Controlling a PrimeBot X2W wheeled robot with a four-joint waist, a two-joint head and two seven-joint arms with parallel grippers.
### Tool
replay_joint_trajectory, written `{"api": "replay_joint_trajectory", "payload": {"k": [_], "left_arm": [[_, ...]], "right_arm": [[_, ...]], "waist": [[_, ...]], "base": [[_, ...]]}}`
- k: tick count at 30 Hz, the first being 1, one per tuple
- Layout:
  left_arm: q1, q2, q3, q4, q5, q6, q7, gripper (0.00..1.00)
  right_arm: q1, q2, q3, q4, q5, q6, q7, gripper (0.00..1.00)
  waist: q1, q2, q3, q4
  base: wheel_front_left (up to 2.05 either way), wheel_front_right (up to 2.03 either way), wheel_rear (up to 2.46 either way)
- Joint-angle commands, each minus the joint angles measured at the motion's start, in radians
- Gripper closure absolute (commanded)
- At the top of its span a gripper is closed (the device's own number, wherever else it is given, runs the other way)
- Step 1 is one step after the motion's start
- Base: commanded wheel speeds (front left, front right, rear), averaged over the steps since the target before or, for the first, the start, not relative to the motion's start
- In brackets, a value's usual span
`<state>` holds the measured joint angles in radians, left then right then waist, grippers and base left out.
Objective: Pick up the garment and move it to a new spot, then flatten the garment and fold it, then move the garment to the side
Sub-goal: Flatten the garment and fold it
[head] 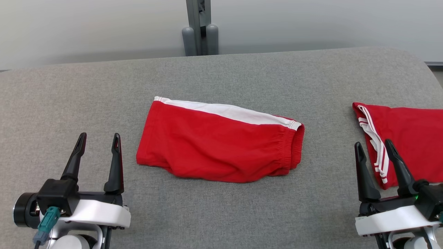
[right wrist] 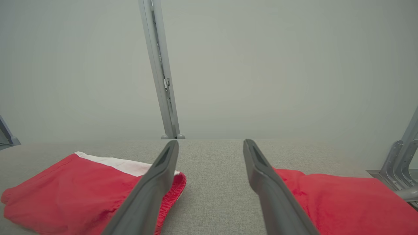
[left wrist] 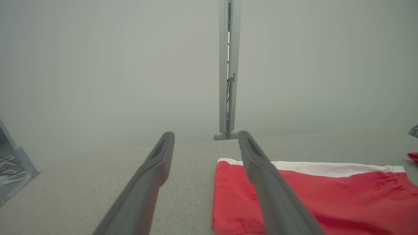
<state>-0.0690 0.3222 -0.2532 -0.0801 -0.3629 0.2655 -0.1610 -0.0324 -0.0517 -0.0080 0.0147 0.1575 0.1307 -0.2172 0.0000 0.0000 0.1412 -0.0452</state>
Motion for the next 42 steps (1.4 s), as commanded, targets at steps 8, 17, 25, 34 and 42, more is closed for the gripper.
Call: {"api": "replay_joint_trajectory", "payload": {"k": [8, 17, 25, 34, 42], "left_arm": [[-0.056, -0.007, -0.027, 0.031, -0.016, -0.020, 0.028, 0.00], [-0.213, -0.038, -0.064, 0.359, -0.121, -0.135, 0.161, 0.00], [-0.297, -0.036, -0.034, 0.595, -0.184, -0.163, 0.224, 0.00], [-0.272, -0.107, -0.052, 0.639, -0.272, -0.228, 0.296, 1.00], [-0.244, -0.088, -0.035, 0.583, -0.257, -0.215, 0.207, 1.00]], "right_arm": [[-0.022, -0.001, 0.017, 0.003, 0.034, 0.000, -0.010, 0.00], [-0.059, -0.001, 0.065, 0.024, 0.068, 0.000, -0.024, 0.00], [-0.076, -0.002, 0.072, 0.055, 0.103, 0.000, -0.042, 0.00], [-0.085, -0.002, 0.084, 0.076, 0.131, 0.000, -0.051, 0.00], [-0.074, -0.002, 0.084, 0.084, 0.131, 0.000, -0.051, 0.00]], "waist": [[0.0000, 0.0000, 0.020, -0.024], [0.0000, 0.0000, 0.086, -0.095], [0.0000, 0.0000, 0.123, -0.127], [0.0000, 0.0000, 0.122, -0.118], [0.0000, 0.0000, 0.099, -0.107]], "base": [[0.00, 0.00, 0.00], [0.00, 0.00, 0.00], [0.00, 0.00, 0.00], [0.00, 0.00, 0.00], [0.00, 0.00, 0.00]]}}
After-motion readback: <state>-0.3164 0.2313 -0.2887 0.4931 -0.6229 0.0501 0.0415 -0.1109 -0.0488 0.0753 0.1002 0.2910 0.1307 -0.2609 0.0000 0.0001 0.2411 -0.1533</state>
